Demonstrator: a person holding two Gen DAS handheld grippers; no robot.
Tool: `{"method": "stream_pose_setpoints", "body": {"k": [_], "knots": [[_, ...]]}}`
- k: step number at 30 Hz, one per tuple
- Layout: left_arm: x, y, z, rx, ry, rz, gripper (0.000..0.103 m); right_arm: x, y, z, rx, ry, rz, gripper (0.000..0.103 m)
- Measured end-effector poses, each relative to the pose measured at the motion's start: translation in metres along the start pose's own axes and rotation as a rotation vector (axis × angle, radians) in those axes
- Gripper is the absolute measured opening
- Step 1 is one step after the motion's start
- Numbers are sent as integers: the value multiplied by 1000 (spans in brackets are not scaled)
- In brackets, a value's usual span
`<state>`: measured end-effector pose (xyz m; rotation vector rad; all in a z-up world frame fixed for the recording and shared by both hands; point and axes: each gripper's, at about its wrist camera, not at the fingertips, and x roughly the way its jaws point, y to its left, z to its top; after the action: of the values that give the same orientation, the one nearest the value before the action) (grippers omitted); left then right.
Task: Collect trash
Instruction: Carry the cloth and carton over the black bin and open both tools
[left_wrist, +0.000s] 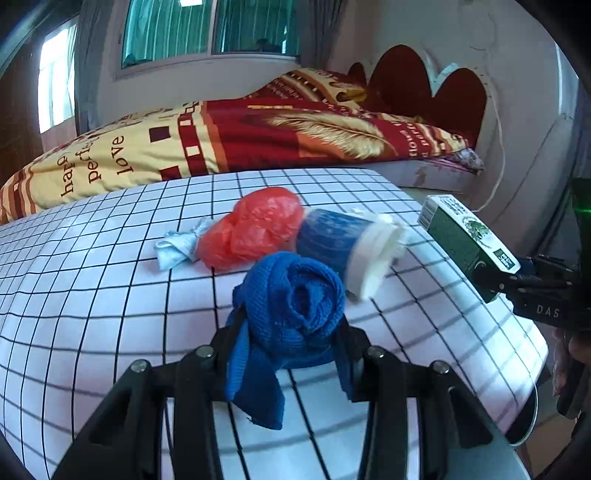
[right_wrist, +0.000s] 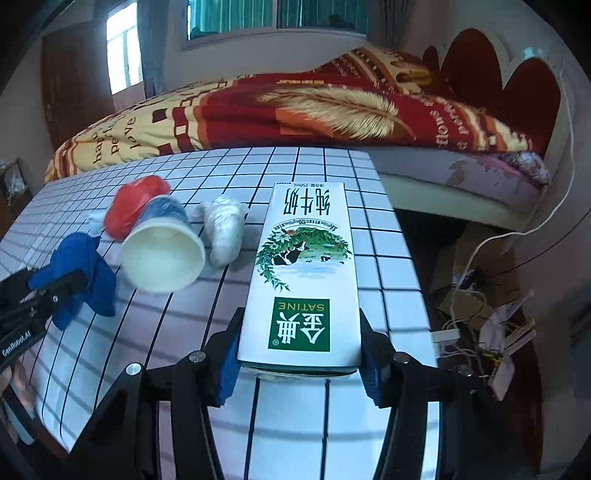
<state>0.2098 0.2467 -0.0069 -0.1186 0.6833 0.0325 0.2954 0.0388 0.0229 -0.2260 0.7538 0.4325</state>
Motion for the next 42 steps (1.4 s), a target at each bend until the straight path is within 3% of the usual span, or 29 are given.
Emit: {"method": "stream_pose_setpoints", "body": {"k": [14, 26, 42], "knots": [[-54, -55, -32, 83, -54, -56, 42, -94, -7, -65, -9, -95, -41, 56], [-71, -111, -45, 150, -72, -124, 42, -130, -39, -103, 51, -116, -61, 56], [-74, -187, -49, 250, -65, -260, 42, -165, -100, -149, 155, -109, -161, 56]]}}
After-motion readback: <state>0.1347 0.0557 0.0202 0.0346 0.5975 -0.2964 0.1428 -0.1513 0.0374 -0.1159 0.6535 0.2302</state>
